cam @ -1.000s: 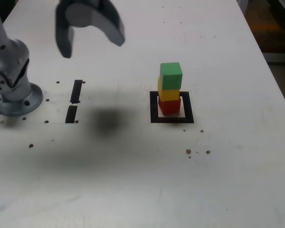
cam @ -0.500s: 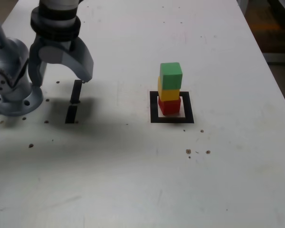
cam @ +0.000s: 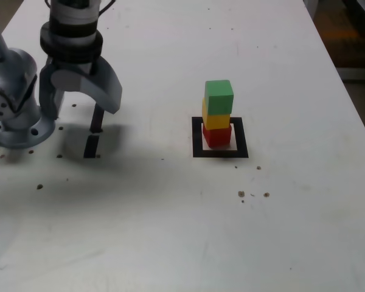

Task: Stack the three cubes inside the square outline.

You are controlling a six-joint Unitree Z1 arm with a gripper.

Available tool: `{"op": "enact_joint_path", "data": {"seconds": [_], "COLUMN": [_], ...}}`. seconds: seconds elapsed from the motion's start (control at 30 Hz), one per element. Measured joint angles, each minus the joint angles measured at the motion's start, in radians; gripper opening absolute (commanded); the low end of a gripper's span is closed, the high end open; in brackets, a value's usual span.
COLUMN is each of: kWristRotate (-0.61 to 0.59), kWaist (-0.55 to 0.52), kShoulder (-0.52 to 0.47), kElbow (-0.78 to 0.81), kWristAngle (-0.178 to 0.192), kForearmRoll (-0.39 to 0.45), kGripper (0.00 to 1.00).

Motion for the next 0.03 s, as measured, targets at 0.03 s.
{"op": "enact_joint_path", "data": {"seconds": [0.03], "kWristRotate": [0.0], "kWaist": [0.0], "kShoulder": [0.002], "kElbow": [0.004], "kWristAngle": [-0.004], "kForearmRoll": [-0.001], "kGripper": [1.0]}}
